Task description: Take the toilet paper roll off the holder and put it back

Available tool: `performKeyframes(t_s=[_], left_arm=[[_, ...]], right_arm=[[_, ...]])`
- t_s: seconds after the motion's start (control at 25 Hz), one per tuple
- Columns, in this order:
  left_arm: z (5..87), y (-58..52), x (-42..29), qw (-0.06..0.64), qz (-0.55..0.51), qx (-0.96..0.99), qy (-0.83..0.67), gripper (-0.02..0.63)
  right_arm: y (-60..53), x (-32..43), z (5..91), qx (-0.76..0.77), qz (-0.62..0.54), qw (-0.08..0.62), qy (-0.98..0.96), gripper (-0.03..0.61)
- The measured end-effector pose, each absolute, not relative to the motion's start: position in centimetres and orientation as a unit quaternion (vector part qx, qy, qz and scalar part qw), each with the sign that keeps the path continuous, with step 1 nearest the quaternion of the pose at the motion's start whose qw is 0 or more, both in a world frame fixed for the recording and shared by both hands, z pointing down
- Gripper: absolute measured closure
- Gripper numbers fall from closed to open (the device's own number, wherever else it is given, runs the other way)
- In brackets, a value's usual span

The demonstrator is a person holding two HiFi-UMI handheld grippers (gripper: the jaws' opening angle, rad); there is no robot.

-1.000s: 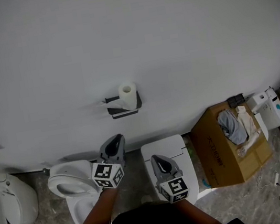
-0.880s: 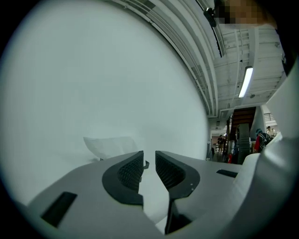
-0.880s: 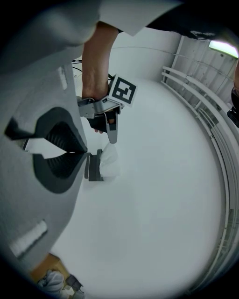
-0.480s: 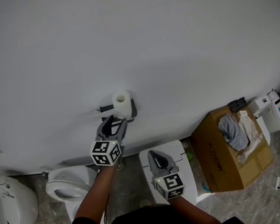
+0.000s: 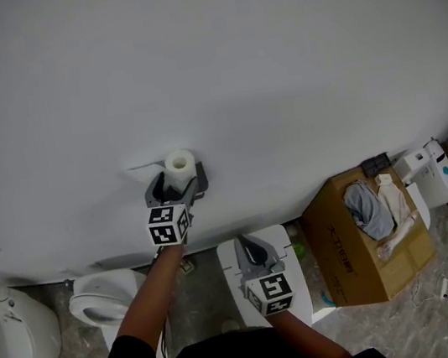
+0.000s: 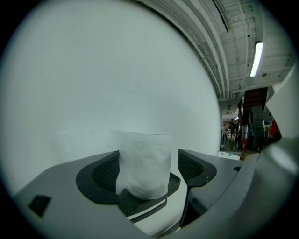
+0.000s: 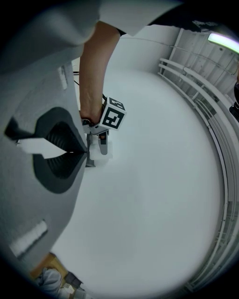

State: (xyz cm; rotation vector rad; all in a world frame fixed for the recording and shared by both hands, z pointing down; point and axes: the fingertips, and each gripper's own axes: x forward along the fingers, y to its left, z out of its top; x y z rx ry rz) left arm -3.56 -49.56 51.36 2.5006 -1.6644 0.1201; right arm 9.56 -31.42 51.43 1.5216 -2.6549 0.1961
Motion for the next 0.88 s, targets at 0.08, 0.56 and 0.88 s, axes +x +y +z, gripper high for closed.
performKeyframes(t_s=[0.08,0.56,0.88], left_arm=[[51.0,-50.2,-3.6,0.062,0.042,0.828,-0.555,0.229],[51.2,-52.4,-2.1,0.071,0.095,0.831,-0.543,0.227],[51.4,-52.5,-3.2,0.089,0.071,0.829,-0.548,0.273]], right_arm=[[-31.3,9.6,51.6,0.494,0.066,0.041,-0.866,0.580],[-31.4,11.0,52.6,0.497,0.081,0.052,-0.862,0.580],[-30.6,12.1,53.4,0.514,0.087,0.049,-0.852,0.580]])
